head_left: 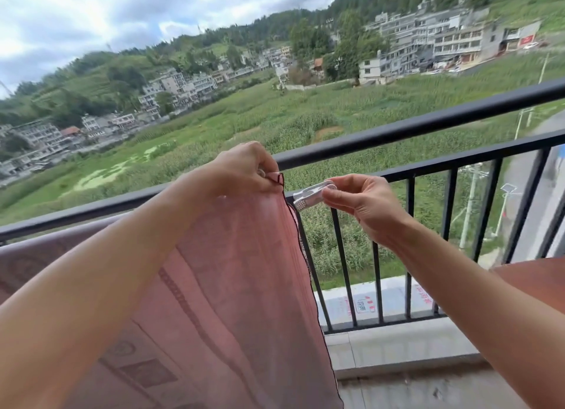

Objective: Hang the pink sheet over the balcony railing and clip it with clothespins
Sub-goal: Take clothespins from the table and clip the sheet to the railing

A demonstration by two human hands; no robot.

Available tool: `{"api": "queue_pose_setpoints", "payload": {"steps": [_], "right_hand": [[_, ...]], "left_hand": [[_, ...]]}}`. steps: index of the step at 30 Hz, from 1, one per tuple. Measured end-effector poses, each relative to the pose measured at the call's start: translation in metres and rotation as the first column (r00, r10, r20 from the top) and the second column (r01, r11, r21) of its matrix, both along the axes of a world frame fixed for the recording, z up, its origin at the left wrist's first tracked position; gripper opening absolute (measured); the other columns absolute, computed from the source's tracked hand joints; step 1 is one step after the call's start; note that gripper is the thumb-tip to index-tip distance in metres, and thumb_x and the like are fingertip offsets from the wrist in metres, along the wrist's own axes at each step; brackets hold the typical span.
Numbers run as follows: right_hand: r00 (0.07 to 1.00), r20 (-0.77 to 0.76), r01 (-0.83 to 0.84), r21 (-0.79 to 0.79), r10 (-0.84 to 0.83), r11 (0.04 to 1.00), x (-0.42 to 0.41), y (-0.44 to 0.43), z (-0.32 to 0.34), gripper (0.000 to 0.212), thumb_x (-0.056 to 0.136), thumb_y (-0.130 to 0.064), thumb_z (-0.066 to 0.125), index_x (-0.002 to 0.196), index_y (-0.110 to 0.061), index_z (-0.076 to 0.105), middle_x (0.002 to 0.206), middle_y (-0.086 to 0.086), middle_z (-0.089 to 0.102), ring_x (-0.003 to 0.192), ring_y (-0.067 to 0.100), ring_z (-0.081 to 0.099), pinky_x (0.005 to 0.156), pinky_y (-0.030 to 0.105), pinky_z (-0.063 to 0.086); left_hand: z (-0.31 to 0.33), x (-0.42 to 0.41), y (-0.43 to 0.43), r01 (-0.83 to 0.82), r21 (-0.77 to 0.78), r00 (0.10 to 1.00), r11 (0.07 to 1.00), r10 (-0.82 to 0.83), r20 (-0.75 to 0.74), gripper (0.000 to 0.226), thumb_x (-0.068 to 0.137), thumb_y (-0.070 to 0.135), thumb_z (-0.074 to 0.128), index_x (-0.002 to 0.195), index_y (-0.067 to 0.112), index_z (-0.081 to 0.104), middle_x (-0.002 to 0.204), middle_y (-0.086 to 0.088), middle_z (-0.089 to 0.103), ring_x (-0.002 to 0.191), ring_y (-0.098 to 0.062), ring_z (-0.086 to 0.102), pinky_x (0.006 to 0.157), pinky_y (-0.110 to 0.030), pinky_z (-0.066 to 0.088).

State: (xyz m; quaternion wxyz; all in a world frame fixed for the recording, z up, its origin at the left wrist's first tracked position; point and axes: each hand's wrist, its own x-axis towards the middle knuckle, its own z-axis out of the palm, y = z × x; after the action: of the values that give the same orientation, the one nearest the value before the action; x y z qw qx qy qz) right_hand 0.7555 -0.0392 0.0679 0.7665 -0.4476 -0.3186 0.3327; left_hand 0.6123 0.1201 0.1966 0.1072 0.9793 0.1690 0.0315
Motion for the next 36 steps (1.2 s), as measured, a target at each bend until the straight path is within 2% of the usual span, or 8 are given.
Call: {"api": "queue_pose_setpoints", "payload": {"steps": [10,15,20,24,28,31,34,36], "right_hand": [[0.996,-0.075,-0.055,0.020,0.056,0.998,-0.003,0.036,-0.016,0.018,0.066,-0.008,0.075,0.083,-0.003,0.071,0.080,0.006,0.074,0.078,0.017,0.068,0.079,0.029,0.056],[0.994,-0.018,-0.112,-0.034,0.111,0.993,-0.015,0.048,-0.024,0.011,0.065,-0.010,0.078,0.076,-0.009,0.074,0.078,0.005,0.074,0.074,0.015,0.065,0.074,0.027,0.053],[0.983,-0.038,-0.181,-0.049,0.179,0.982,-0.008,0.043,-0.027,0.036,0.072,-0.008,0.075,0.108,-0.007,0.070,0.096,0.006,0.074,0.089,0.020,0.067,0.079,0.032,0.050],[0.978,0.089,-0.173,-0.171,0.191,0.970,-0.001,0.030,-0.032,0.070,0.072,-0.018,0.079,0.136,-0.024,0.050,0.117,0.005,0.070,0.105,0.021,0.068,0.084,0.036,0.051],[0.991,0.129,-0.013,-0.186,0.038,0.982,0.004,0.008,-0.044,0.067,0.073,-0.024,0.077,0.135,-0.022,0.051,0.118,0.004,0.070,0.104,0.019,0.069,0.082,0.035,0.053],[0.988,0.154,0.021,-0.217,0.013,0.976,-0.004,-0.009,-0.062,0.045,0.080,-0.017,0.074,0.123,-0.015,0.061,0.108,0.005,0.074,0.096,0.019,0.071,0.070,0.027,0.052],[0.976,0.212,0.007,-0.294,0.058,0.956,-0.026,-0.017,-0.090,0.028,0.083,-0.015,0.075,0.110,-0.012,0.068,0.095,0.006,0.076,0.085,0.018,0.072,0.062,0.022,0.051],[0.959,0.264,-0.002,-0.352,0.102,0.936,-0.042,-0.020,-0.110,0.020,0.082,-0.014,0.076,0.102,-0.012,0.071,0.085,0.006,0.077,0.078,0.016,0.072,0.058,0.020,0.050]], "left_hand": [[-0.002,0.002,0.006,0.023,-0.072,0.999,0.997,-0.021,0.028,0.017,0.080,0.031,0.076,0.064,0.030,0.073,0.065,0.014,0.060,0.069,-0.008,0.051,0.069,-0.035,0.047],[-0.003,0.002,0.005,0.043,-0.062,0.998,0.997,-0.040,0.041,0.014,0.081,0.031,0.075,0.067,0.029,0.073,0.072,0.011,0.063,0.075,-0.011,0.054,0.074,-0.037,0.050],[-0.006,-0.002,0.002,0.002,-0.016,0.993,1.000,0.000,0.119,0.015,0.079,0.033,0.076,0.066,0.027,0.071,0.074,0.009,0.061,0.074,-0.010,0.053,0.072,-0.036,0.047],[-0.013,-0.020,-0.013,-0.086,0.171,0.934,0.982,0.019,0.358,0.017,0.083,0.024,0.070,0.099,0.024,0.068,0.086,0.006,0.054,0.079,-0.011,0.050,0.073,-0.031,0.043],[-0.038,-0.062,-0.037,-0.002,-0.052,0.898,0.999,0.025,0.440,0.054,0.082,-0.006,0.050,0.127,0.024,0.045,0.095,0.001,0.054,0.072,0.002,0.048,0.071,-0.020,0.040],[-0.088,-0.083,-0.041,-0.036,-0.251,0.913,0.967,0.134,0.384,0.045,0.092,0.000,0.049,0.131,0.020,0.040,0.101,-0.004,0.061,0.081,0.004,0.059,0.082,-0.017,0.048],[-0.150,-0.098,-0.041,-0.171,-0.665,0.942,0.727,0.319,0.106,0.031,0.097,0.009,0.051,0.126,0.016,0.043,0.111,-0.004,0.061,0.078,-0.014,0.070,0.071,-0.033,0.059],[-0.192,-0.109,-0.041,-0.285,-0.727,0.928,0.625,0.369,-0.047,0.020,0.095,0.014,0.055,0.114,0.016,0.050,0.100,-0.004,0.062,0.068,-0.012,0.062,0.063,-0.028,0.051]]}}
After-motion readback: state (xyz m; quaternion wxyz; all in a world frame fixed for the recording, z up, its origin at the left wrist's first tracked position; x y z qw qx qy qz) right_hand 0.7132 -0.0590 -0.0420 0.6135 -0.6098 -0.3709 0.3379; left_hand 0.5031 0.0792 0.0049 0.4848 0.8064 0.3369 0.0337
